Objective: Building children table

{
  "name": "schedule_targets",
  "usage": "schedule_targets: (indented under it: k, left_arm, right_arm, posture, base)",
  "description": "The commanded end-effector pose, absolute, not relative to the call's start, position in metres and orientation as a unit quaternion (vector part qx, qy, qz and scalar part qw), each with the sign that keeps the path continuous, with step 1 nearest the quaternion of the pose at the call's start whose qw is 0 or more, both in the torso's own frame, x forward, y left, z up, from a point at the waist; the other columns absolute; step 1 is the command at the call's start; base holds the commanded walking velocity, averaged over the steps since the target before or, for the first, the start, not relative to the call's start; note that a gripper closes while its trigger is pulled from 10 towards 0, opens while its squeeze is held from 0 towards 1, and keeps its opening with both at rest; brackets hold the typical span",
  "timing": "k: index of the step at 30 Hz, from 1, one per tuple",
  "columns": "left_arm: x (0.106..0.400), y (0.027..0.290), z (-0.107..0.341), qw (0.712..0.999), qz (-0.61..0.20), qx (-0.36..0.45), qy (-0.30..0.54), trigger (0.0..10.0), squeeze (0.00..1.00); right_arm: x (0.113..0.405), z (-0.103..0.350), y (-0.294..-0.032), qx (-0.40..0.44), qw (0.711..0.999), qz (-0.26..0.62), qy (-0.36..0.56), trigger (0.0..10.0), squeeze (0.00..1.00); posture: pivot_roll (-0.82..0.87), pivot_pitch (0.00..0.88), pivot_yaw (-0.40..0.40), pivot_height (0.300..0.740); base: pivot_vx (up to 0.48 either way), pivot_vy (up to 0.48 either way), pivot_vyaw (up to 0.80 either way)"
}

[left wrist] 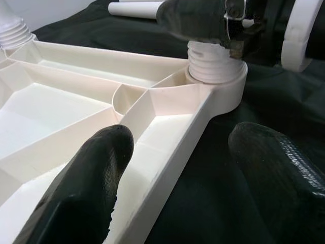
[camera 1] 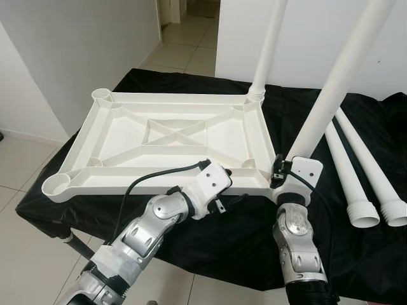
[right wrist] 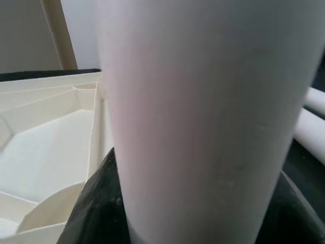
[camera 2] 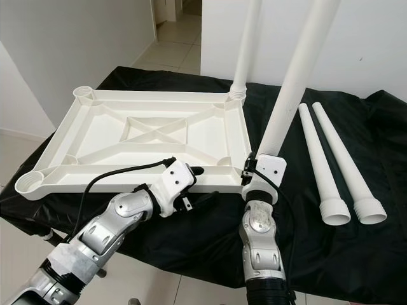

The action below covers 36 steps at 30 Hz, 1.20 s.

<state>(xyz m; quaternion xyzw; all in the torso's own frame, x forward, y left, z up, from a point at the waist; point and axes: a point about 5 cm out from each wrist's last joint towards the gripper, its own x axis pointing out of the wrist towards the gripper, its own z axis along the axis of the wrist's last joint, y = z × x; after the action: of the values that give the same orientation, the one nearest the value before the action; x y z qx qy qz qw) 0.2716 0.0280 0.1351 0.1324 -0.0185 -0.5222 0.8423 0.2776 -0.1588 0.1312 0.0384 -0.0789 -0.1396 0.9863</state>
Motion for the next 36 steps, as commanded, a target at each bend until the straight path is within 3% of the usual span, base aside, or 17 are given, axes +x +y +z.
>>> schedule_targets:
  k: [1,8,9,10,11,12,28,36]
  left_arm:
    - [0.265,0.027,0.131,0.811,-0.569,0.136,-0.005,10.0,0.0]
    - [0.265,0.027,0.13,0.814,-0.565,0.137,-0.003,10.0,0.0]
    - [0.264,0.028,0.13,0.814,-0.565,0.137,-0.003,10.0,0.0]
    - [0.264,0.028,0.13,0.814,-0.565,0.137,-0.003,10.0,0.0]
    - [0.264,0.028,0.13,0.814,-0.565,0.137,-0.003,10.0,0.0]
    - [0.264,0.028,0.13,0.814,-0.564,0.137,-0.002,10.0,0.0]
    - [0.267,0.03,0.132,0.808,-0.567,0.162,-0.009,10.0,0.0]
    - [0.273,0.027,0.138,0.81,-0.564,0.158,-0.019,10.0,0.0]
  right_arm:
    - [0.271,0.121,-0.148,0.094,0.986,-0.123,-0.057,10.0,1.0]
    - [0.272,0.126,-0.146,0.096,0.99,-0.08,-0.072,10.0,1.0]
    - [0.272,0.127,-0.147,0.093,0.99,-0.071,-0.074,10.0,0.87]
    - [0.272,0.127,-0.147,0.093,0.99,-0.071,-0.074,10.0,0.87]
    - [0.272,0.129,-0.147,0.091,0.991,-0.06,-0.078,10.0,0.29]
    - [0.272,0.13,-0.147,0.09,0.991,-0.047,-0.083,10.0,0.0]
    - [0.288,0.133,-0.181,0.019,0.987,0.134,-0.088,10.0,0.0]
    - [0.298,0.131,-0.179,-0.008,0.976,0.203,-0.073,10.0,0.0]
  posture:
    - [-0.1,0.0,0.006,0.74]
    - [-0.09,0.0,0.0,0.74]
    - [-0.09,0.0,0.0,0.74]
    - [-0.09,0.0,0.0,0.74]
    - [-0.09,0.0,-0.002,0.74]
    - [-0.09,0.0,-0.002,0.74]
    - [-0.07,0.0,-0.004,0.74]
    - [-0.06,0.0,-0.004,0.74]
  base:
    - [0.0,0.0,0.0]
    - [0.0,0.0,0.0]
    - [0.0,0.0,0.0]
    - [0.0,0.0,0.0]
    - [0.0,0.0,0.0]
    - [0.0,0.0,0.0]
    - [0.0,0.0,0.0]
    - [0.0,0.0,0.0]
